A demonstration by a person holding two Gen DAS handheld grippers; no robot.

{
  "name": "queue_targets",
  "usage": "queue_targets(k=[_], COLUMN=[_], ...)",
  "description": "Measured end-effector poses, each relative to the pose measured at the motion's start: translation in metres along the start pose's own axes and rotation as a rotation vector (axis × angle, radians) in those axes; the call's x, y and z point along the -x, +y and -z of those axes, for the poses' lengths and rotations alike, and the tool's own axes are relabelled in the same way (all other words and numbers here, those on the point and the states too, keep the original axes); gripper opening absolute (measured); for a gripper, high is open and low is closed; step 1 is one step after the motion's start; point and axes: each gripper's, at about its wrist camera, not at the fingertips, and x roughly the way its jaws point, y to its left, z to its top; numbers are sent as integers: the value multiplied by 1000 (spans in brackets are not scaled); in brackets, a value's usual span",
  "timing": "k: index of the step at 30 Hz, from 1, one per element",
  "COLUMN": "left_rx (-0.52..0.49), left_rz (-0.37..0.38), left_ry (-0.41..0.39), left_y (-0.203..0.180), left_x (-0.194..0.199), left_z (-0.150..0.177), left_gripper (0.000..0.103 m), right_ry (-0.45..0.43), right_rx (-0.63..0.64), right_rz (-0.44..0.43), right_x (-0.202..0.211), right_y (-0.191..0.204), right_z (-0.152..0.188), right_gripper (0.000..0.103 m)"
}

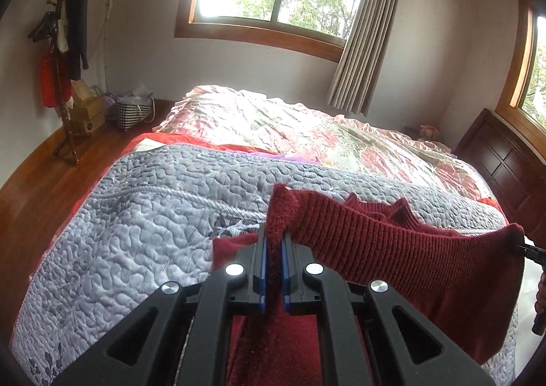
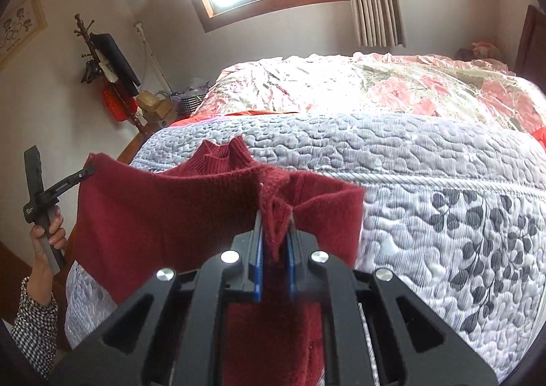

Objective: Fold small clothes
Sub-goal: 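Grasp the hem with both tools and lift it up toward the collar, then lay the hem down near the collar and open both tools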

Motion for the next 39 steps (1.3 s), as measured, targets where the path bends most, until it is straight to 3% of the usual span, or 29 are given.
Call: queue_targets(k=[5,9,15,20,22,26,31,39], left_rx=[0,24,5,-18,-28,-29,-42,28], left_rz=[-47,-88,-164,-208,-197,-156,-121,-25], left_ry=[4,75,224,273,279,264,274,325], left_y=[-3,4,11,15,14,15,30,53], left_x=[-33,-72,-131,-151,-148,-122,-70,5], left_z=[-17,-16,14,31,29,24,38,116], left_gripper=[7,7,8,22,28,59,63,67], right_ry=[4,39,119,121,118,99,112,173], right_rx=[-35,-62,-104,-159,-171,-166,-124,-66], right_rz=[33,58,119,97,82,92,48,-23], right_x=[-32,-68,-121,-138,-133,-106,-57,8], right_y=[-11,-23,-39,-55,-55,-50,-44,-12], right_z=[-26,-38,-21,-4,-3,1,27,134], right_gripper=[9,9,10,13,18,42,45,51])
